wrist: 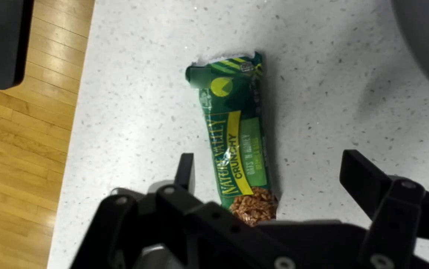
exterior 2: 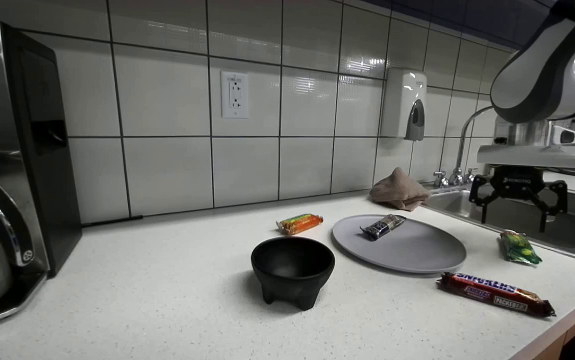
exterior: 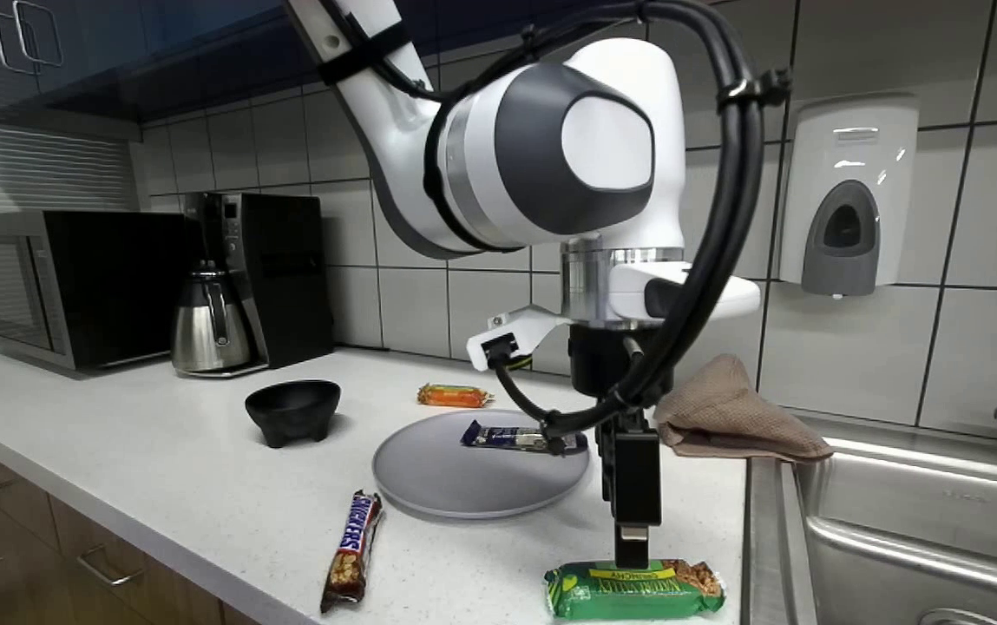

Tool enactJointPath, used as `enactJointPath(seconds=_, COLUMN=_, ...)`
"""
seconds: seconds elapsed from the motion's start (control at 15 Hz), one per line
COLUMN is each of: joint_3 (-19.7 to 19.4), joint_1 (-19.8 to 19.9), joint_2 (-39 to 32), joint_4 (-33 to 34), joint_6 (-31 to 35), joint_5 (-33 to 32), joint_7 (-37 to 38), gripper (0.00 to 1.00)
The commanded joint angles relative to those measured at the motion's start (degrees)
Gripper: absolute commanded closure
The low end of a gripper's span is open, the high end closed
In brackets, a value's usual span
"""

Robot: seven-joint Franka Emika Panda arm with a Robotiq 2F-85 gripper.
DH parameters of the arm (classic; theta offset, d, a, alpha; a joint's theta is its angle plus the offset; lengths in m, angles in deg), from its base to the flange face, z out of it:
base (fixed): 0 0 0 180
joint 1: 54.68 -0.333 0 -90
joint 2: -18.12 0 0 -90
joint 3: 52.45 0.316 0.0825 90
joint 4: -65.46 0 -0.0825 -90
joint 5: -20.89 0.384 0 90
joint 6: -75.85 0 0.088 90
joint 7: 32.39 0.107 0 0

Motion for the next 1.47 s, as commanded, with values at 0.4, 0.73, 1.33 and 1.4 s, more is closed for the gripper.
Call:
enactJointPath(seconds=0.4, joint_3=-1.51, joint_1=2.02, joint_2=2.0, joint_4=-3.94, joint_6=1.03, joint_5=-4.2, joint_7=0.15, gripper=0.0)
enactJointPath(seconds=0.73, joint_3=-1.13, joint_1=1.92, joint_2=1.42, joint_4=-3.63, joint_6=1.18, joint_5=-3.28, joint_7=-0.03, gripper=0.0)
enactJointPath(seconds=1.33, joint_3=-0.33, joint_1=1.79, joint_2=0.55, joint_4=-2.89, joint_6=1.37, joint_5=-1.93, joint_7=-0.47, gripper=0.0)
enactJointPath(seconds=1.4, joint_3=0.09, joint_1=1.85, joint_2=1.18, joint_4=-2.75, joint_6=0.19, joint_5=-0.73, joint_7=-1.44, gripper=0.0)
